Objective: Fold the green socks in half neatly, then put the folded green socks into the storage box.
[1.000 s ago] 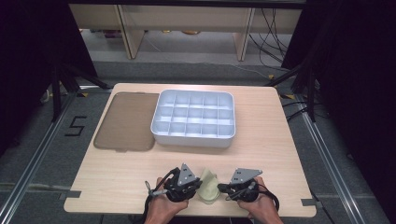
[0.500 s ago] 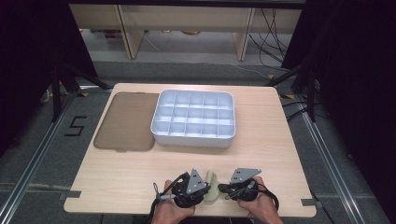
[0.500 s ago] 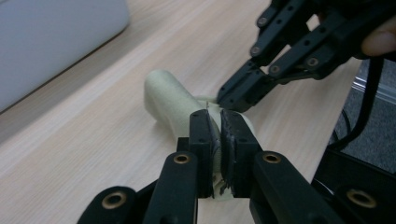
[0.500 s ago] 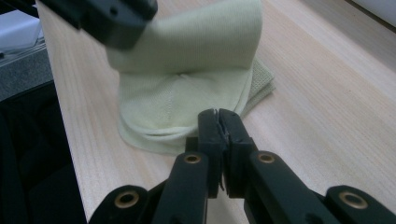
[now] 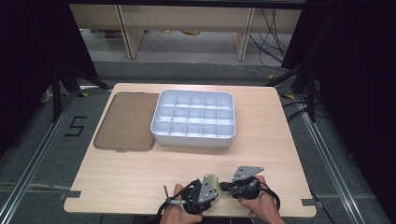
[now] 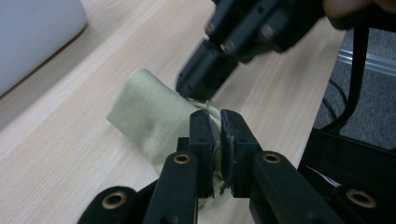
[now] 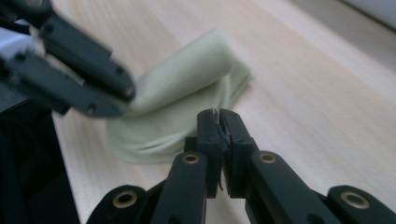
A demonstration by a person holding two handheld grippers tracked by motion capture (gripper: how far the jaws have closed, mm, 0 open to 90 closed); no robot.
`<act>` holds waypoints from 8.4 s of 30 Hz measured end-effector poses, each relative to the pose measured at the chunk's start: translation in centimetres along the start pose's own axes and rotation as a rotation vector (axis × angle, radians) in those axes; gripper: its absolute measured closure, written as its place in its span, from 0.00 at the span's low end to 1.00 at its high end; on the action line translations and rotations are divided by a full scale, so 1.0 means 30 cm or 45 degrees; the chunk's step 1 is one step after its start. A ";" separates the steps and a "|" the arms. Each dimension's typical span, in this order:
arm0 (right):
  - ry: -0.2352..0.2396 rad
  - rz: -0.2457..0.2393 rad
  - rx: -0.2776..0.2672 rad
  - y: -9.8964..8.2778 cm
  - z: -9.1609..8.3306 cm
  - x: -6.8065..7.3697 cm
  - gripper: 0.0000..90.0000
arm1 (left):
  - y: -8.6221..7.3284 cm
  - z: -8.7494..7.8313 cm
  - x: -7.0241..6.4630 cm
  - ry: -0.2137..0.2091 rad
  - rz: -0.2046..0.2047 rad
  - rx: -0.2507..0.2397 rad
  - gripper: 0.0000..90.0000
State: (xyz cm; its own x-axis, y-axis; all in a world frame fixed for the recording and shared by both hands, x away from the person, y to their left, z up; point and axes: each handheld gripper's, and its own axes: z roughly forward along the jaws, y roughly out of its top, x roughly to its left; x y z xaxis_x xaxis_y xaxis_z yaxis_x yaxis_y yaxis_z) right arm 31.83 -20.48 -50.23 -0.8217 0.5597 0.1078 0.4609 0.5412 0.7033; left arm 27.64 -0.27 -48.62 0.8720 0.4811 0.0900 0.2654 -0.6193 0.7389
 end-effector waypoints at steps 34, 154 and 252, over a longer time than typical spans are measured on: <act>0.008 -0.085 -0.022 0.040 0.013 0.000 1.00 | -0.011 0.055 -0.037 -0.053 -0.014 -0.019 0.86; 0.076 0.093 -0.181 0.049 -0.027 -0.023 0.82 | -0.282 -0.189 0.212 0.145 -0.453 0.000 0.38; -0.568 -0.131 0.042 0.478 0.056 -0.394 0.82 | -0.306 -0.197 0.245 0.247 -0.507 -0.004 0.25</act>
State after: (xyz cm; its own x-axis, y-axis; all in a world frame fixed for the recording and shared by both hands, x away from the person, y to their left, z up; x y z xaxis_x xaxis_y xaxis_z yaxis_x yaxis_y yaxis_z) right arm 48.70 -18.28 -42.60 -0.6424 0.7135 -0.2797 0.4005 0.6237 0.6712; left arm 29.19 12.62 -50.78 0.6089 0.7894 -0.0788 0.5634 -0.3603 0.7435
